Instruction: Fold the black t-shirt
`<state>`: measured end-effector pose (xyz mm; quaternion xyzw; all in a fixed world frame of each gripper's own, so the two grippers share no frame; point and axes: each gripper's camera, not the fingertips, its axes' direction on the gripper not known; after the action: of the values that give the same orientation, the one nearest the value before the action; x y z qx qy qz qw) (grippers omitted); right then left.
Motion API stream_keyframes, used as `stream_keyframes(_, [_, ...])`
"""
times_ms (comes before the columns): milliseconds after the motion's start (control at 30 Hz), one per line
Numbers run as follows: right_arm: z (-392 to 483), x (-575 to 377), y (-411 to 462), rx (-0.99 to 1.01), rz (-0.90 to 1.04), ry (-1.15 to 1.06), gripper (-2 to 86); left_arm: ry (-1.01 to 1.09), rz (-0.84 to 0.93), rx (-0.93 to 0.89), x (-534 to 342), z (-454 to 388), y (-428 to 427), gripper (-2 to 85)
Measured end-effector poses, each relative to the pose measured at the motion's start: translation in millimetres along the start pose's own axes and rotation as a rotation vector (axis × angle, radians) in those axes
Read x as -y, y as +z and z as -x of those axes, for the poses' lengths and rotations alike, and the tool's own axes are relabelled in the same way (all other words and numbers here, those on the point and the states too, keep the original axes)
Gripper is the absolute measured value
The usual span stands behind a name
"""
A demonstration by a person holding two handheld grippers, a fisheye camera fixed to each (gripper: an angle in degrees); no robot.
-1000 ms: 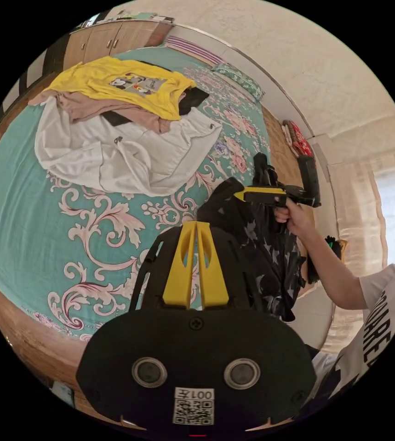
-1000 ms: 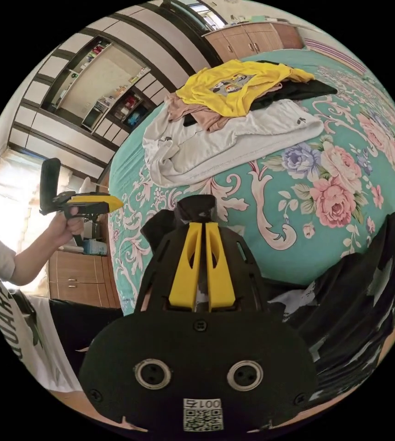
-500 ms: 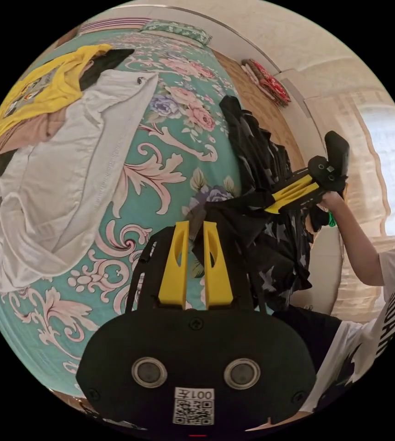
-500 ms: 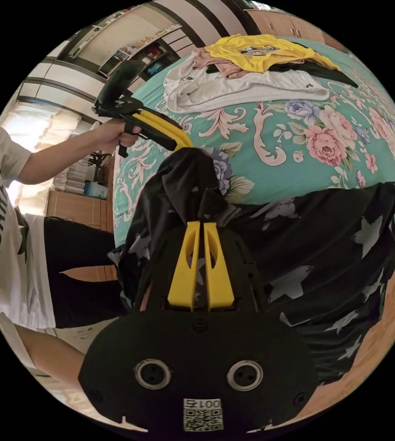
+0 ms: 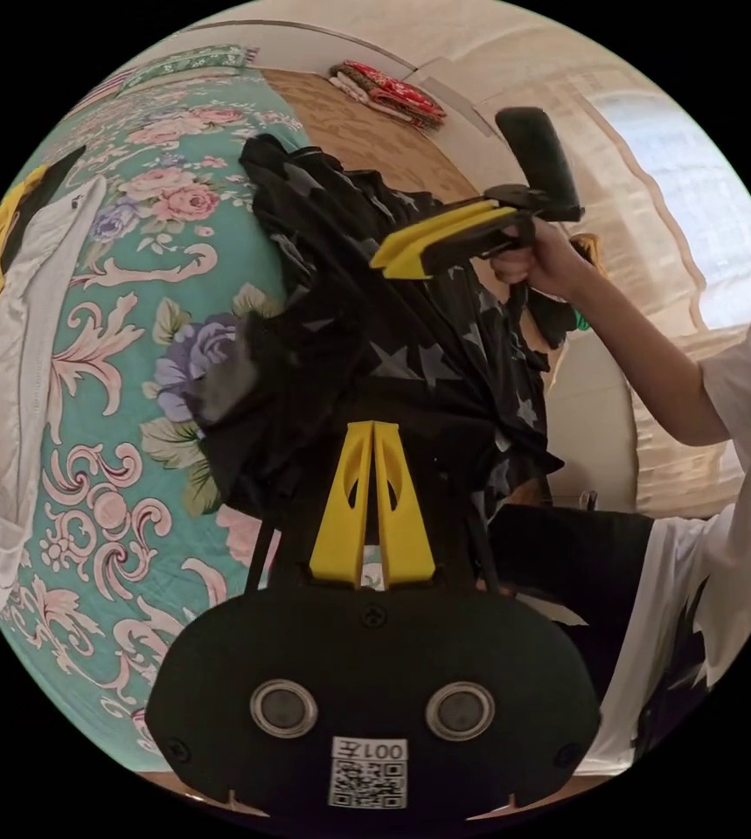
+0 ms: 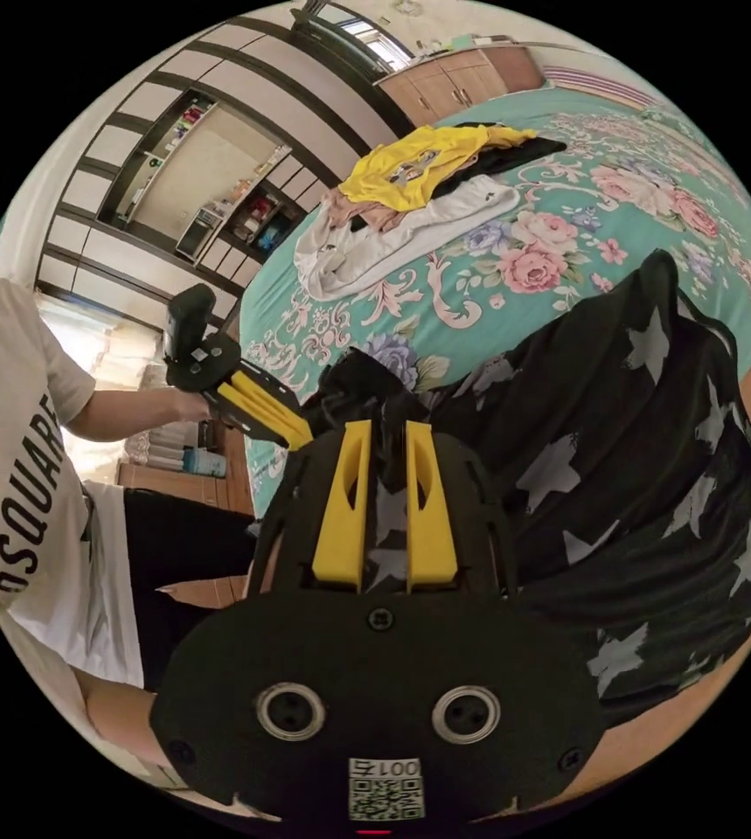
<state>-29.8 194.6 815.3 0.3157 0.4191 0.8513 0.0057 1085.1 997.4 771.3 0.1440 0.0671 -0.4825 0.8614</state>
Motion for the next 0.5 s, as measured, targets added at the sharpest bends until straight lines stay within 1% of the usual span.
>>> stream_keyframes(100, [-7,14,26,-0.077,0.100,-0.018,6.8,-0.038,-0.001,-0.005,-3,-1,8,-0.9])
stream_keyframes(200, [-9,23,41,-0.052,0.146,-0.057,7.1,-0.093,-0.059,0.105,-6,8,-5,-0.6])
stream_keyframes(233, [-9,24,43,-0.042,0.156,-0.067,6.9,-0.137,-0.090,0.167,-8,18,-13,-0.2])
stream_keyframes(300, [-6,25,48,-0.041,0.194,-0.099,4.7,-0.211,-0.134,0.203,-13,40,-24,1.4])
stream_keyframes(367, [-2,22,50,-0.054,0.222,-0.140,3.5,-0.314,-0.161,0.149,-18,75,-29,5.6])
stream_keyframes(433, [4,17,48,-0.058,0.222,-0.194,2.9,-0.356,-0.143,0.070,-21,97,-23,8.9])
stream_keyframes(500, [15,7,37,-0.022,0.179,-0.276,2.5,-0.354,-0.130,-0.010,-22,110,-14,10.0])
